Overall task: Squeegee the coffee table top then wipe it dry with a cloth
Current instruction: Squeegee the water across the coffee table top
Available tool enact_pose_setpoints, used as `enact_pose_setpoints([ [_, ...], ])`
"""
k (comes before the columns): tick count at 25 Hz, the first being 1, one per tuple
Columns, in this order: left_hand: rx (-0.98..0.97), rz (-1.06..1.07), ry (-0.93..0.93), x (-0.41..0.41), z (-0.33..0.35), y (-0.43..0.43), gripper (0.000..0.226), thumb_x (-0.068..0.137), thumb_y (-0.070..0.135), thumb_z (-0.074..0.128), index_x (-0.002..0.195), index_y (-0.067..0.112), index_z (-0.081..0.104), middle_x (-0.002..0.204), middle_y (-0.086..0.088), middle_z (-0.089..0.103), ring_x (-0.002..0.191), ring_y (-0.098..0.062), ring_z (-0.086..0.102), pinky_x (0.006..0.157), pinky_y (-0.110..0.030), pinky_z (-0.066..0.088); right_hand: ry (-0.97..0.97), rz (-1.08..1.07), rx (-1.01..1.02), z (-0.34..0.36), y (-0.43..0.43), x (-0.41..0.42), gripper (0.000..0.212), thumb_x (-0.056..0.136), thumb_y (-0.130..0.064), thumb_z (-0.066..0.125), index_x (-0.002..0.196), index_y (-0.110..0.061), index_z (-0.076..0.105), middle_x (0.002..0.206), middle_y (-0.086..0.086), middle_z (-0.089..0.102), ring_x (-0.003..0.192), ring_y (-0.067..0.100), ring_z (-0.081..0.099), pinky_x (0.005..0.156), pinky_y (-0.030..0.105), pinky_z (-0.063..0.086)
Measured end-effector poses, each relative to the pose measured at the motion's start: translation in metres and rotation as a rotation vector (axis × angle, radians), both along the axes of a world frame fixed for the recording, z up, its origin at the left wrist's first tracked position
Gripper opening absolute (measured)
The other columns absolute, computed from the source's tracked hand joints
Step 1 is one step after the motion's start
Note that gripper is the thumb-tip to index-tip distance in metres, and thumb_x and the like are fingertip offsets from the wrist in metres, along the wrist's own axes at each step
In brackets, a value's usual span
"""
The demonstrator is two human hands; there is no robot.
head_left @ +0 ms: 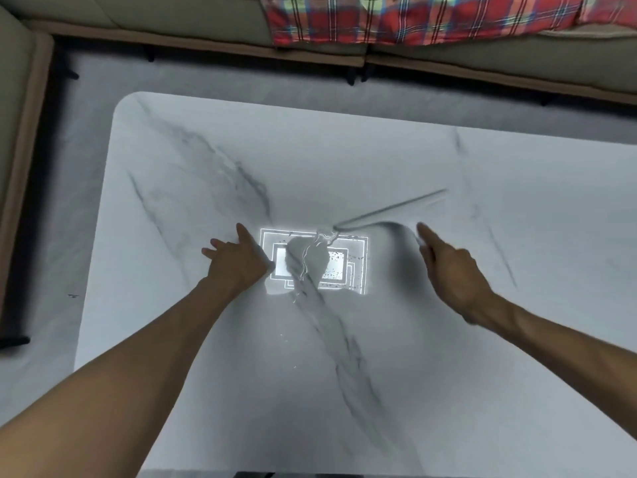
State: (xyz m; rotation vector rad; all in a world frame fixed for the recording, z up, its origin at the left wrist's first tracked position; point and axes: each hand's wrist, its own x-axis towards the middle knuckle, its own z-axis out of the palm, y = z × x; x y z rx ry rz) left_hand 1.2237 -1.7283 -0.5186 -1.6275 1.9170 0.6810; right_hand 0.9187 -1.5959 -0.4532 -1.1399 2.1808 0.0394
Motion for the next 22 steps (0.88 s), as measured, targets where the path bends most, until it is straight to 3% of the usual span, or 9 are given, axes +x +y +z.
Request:
enact_pose_setpoints([
  [2, -0.038, 0.107, 0.161, 0.003, -0.003, 0.007, 0.047, 0.093, -0.008, 0.01, 0.133, -0.031, 0.016, 0.141, -0.051, 0.015, 0.11, -0.076, 0.036, 0.087, -0.077, 0.037, -0.015, 0.019, 0.017, 0.013, 0.008, 0.0, 0.048, 0.103, -0.04, 0.028, 0.149, -0.031, 0.032, 0.102, 0.021, 0.069, 0.094, 0.041, 0.062, 0.083, 0.043, 0.051],
  [4, -0.102, 0.19, 0.358, 0.007, 0.009, 0.012, 0.05, 0.089, -0.004, 0.02, 0.132, -0.024, 0.034, 0.134, -0.051, 0.032, 0.105, -0.074, 0.043, 0.079, -0.075, 0.043, -0.018, -0.008, -0.078, 0.02, -0.02, -0.002, 0.046, 0.103, -0.036, 0.03, 0.148, -0.026, 0.036, 0.115, 0.024, 0.066, 0.102, 0.042, 0.061, 0.089, 0.042, 0.049],
  [7, -0.107, 0.293, 0.26, 0.026, 0.003, 0.022, 0.054, 0.086, 0.006, 0.05, 0.138, 0.005, 0.036, 0.135, -0.029, 0.041, 0.118, -0.044, 0.048, 0.092, -0.05, 0.045, -0.015, -0.045, -0.155, 0.004, -0.108, 0.008, 0.037, 0.103, -0.027, 0.029, 0.135, -0.015, 0.042, 0.116, 0.029, 0.061, 0.091, 0.042, 0.062, 0.086, 0.044, 0.05],
  [10, -0.073, 0.326, 0.249, 0.034, 0.0, 0.047, 0.055, 0.085, 0.006, 0.053, 0.136, 0.005, 0.034, 0.131, -0.028, 0.04, 0.117, -0.043, 0.046, 0.093, -0.05, 0.043, -0.055, -0.073, -0.168, -0.017, -0.166, 0.041, 0.024, 0.101, -0.02, 0.03, 0.118, -0.01, 0.043, 0.113, 0.029, 0.06, 0.096, 0.043, 0.062, 0.082, 0.045, 0.05],
  [15, 0.033, 0.267, 0.136, 0.026, -0.001, 0.062, 0.069, 0.09, 0.008, 0.044, 0.149, -0.001, 0.009, 0.139, -0.039, 0.027, 0.127, -0.051, 0.033, 0.103, -0.051, 0.037, -0.089, 0.349, -0.157, -0.033, -0.096, 0.077, 0.043, 0.103, -0.032, 0.029, 0.145, -0.03, 0.033, 0.099, 0.02, 0.066, 0.09, 0.043, 0.059, 0.072, 0.039, 0.043],
  [18, 0.056, 0.558, 0.26, 0.021, 0.009, 0.059, 0.062, 0.095, 0.003, 0.035, 0.148, -0.01, 0.004, 0.143, -0.048, 0.017, 0.131, -0.062, 0.026, 0.111, -0.054, 0.028, -0.058, 0.422, -0.106, -0.031, -0.03, 0.042, 0.045, 0.103, -0.037, 0.03, 0.147, -0.043, 0.028, 0.09, 0.015, 0.067, 0.082, 0.039, 0.062, 0.066, 0.034, 0.039],
  [19, 0.059, 0.539, 0.268, 0.022, 0.011, 0.057, 0.053, 0.092, -0.01, 0.033, 0.142, -0.018, 0.018, 0.139, -0.05, 0.026, 0.124, -0.064, 0.036, 0.106, -0.056, 0.037, -0.047, 0.422, -0.072, -0.027, -0.008, 0.026, 0.045, 0.103, -0.038, 0.03, 0.147, -0.046, 0.027, 0.088, 0.012, 0.068, 0.08, 0.037, 0.062, 0.066, 0.033, 0.039],
  [21, 0.049, 0.06, 0.19, 0.024, 0.002, 0.057, 0.041, 0.064, -0.021, 0.05, 0.103, -0.026, 0.06, 0.109, -0.045, 0.059, 0.085, -0.059, 0.063, 0.068, -0.053, 0.058, -0.011, 0.411, 0.023, -0.013, 0.03, -0.008, 0.046, 0.102, -0.041, 0.03, 0.147, -0.049, 0.027, 0.076, 0.0, 0.065, 0.071, 0.029, 0.06, 0.064, 0.032, 0.041],
  [22, -0.005, -0.024, 0.158, 0.021, 0.01, 0.053, 0.035, 0.057, -0.02, 0.054, 0.09, -0.026, 0.064, 0.099, -0.043, 0.063, 0.073, -0.057, 0.065, 0.057, -0.051, 0.058, 0.002, 0.396, 0.074, -0.003, 0.045, -0.022, 0.046, 0.101, -0.042, 0.03, 0.147, -0.05, 0.028, 0.069, -0.007, 0.059, 0.067, 0.024, 0.057, 0.063, 0.031, 0.041],
])
